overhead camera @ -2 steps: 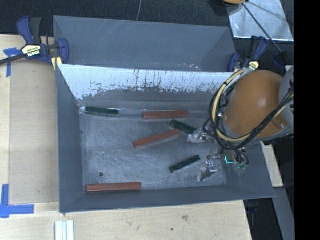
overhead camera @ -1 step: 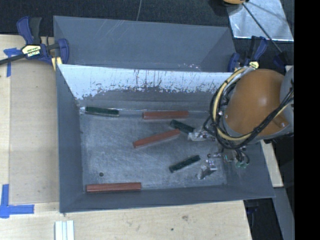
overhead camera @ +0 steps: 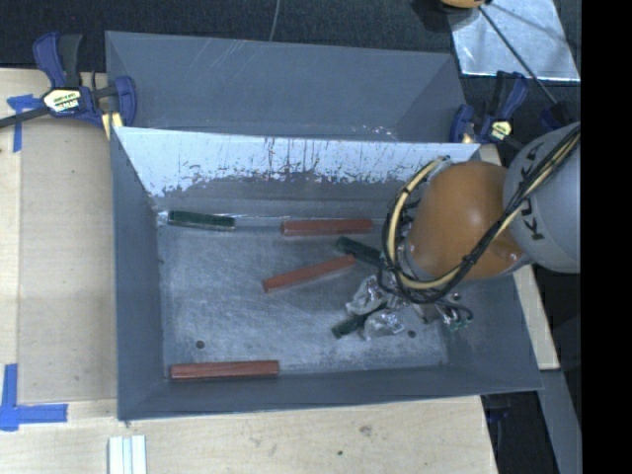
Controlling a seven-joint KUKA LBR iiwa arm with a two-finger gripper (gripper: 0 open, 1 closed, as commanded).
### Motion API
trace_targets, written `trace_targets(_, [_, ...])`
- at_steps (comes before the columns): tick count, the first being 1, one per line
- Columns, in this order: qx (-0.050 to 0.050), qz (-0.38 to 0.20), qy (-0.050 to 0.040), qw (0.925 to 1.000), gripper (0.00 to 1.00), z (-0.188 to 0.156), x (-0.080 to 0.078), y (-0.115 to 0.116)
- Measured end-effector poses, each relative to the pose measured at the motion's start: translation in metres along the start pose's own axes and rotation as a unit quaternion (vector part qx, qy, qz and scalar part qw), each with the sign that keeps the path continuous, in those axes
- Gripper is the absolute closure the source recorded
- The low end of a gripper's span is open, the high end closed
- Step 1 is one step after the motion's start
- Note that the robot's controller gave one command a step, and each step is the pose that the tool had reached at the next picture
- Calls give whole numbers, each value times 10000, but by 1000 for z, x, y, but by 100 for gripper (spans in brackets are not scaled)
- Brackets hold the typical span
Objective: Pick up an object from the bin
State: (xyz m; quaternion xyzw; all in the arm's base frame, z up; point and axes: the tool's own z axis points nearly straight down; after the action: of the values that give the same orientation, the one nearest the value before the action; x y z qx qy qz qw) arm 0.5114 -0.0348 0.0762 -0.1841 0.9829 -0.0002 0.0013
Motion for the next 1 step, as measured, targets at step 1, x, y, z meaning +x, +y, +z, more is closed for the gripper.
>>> trace_targets(1, [0,0,0,10000,100,0,0,0])
